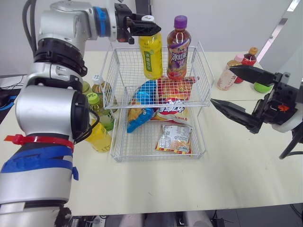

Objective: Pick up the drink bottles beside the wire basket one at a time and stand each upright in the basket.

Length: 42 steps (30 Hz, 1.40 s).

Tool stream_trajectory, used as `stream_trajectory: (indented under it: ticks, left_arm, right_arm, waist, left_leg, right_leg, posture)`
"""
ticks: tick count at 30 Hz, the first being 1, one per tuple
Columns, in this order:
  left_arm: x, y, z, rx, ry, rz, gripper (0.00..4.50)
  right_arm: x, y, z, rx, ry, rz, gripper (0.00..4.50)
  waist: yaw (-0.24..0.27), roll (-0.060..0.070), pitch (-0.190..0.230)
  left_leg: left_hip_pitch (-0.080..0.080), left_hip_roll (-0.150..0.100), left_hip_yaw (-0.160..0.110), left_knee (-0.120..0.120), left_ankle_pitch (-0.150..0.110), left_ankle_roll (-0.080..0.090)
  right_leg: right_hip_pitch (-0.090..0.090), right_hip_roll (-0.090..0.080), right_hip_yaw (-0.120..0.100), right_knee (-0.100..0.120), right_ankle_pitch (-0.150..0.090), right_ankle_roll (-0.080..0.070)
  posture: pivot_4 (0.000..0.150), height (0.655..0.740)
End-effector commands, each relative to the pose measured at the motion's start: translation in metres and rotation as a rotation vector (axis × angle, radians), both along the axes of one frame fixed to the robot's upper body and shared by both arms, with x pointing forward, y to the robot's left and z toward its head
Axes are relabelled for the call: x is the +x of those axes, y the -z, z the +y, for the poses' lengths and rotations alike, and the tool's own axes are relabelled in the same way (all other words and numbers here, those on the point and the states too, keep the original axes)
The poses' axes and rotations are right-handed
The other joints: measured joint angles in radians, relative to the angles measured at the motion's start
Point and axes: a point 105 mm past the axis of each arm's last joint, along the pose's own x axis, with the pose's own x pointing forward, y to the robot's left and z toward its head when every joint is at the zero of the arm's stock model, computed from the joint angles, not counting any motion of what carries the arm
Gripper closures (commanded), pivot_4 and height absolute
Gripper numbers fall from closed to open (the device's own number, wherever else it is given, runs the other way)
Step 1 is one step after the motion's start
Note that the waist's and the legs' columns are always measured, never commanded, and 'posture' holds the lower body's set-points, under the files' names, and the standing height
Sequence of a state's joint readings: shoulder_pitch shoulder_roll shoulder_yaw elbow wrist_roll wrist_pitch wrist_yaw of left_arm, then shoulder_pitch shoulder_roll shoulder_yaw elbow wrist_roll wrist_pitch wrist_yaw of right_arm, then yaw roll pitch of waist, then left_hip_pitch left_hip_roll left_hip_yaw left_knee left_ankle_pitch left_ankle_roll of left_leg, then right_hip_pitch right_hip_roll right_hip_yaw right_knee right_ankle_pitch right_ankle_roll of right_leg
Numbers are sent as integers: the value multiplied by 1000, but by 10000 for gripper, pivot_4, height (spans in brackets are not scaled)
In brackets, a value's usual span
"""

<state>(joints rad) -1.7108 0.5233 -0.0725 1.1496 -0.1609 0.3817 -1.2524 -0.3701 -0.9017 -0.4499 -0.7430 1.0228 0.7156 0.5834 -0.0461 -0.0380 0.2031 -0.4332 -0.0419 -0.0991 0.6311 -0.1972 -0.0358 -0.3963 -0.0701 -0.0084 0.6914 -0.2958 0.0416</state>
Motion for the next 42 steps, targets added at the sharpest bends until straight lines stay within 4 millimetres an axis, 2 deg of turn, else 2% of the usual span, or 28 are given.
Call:
stream_trajectory:
  ticks: [1, 8, 12, 19, 22, 25, 28, 37, 40, 42]
  left_arm:
    - [-9, -19, -2, -4, 37, -69, 22170]
    - [-19, -31, 9, 0, 60, -94, 425]
    - [-27, -41, 26, 5, 44, -112, 425]
    - [-46, -60, 73, -32, -56, -135, 425]
    - [-51, -59, 103, -41, -164, -155, 425]
    - [-61, -53, 142, -62, -306, -182, 425]
    - [-72, -36, 176, -49, -442, -172, 425]
    - [-117, 38, 249, -89, -703, -34, 425]
    - [-132, 76, 273, -125, -794, 19, 425]
    - [-140, 100, 279, -131, -830, 49, 425]
  right_arm:
    - [-6, -8, 0, -10, 3, -59, 0]
    - [7, -3, 1, -9, 2, -46, 0]
    - [14, -1, 1, -13, -2, -41, 0]
    - [22, 5, 2, -33, -32, -34, 0]
    - [17, 0, 3, -55, -70, -40, 0]
    - [13, -1, 8, -95, -129, -38, 0]
    - [12, -3, 15, -124, -194, -37, 0]
    - [19, 1, 42, -183, -337, 3, 0]
    - [20, 7, 53, -197, -349, 29, 0]
    - [19, 11, 59, -203, -353, 41, 0]
  waist:
    - [-1, 0, 0]
    - [-4, 0, 0]
    - [-9, 0, 0]
    - [-11, 0, 0]
    - [-11, 1, 0]
    - [-14, 1, 0]
    - [-18, 1, -1]
    - [-9, 2, -1]
    - [-5, 2, -2]
    - [-2, 3, -2]
  left_leg:
    - [0, 0, 0, 0, 0, 0]
    - [0, 0, 0, 0, 0, 0]
    - [0, 0, 0, 0, 0, 0]
    - [0, 1, 0, 0, 0, 0]
    - [1, 1, 0, 1, 0, 0]
    - [2, 1, -1, 1, 0, 0]
    - [3, 3, -3, 0, 0, 0]
    - [3, 3, -4, 2, 0, 0]
    - [3, 3, -5, 2, 0, 0]
    - [4, 3, -5, 1, 0, 0]
  right_leg:
    - [0, 0, 0, 0, 0, 0]
    - [0, 0, 0, 1, 0, 0]
    - [0, 0, 0, 1, 0, 0]
    - [-1, 1, 0, 2, 0, 0]
    - [-1, 1, 1, 3, 0, 0]
    - [-1, 1, 1, 5, 0, 0]
    - [-1, 1, 2, 6, 0, 0]
    - [-2, 1, 2, 6, 0, -1]
    - [-1, 0, 2, 6, 0, -1]
    - [-1, -1, 2, 5, 0, -1]
  posture:
    - [1500, 7400]
    - [1500, 7400]
    - [1500, 7400]
    - [1500, 7400]
    - [1500, 7400]
    - [1500, 7400]
    - [1500, 7400]
    - [1500, 7400]
    - [1500, 7400]
    - [1500, 7400]
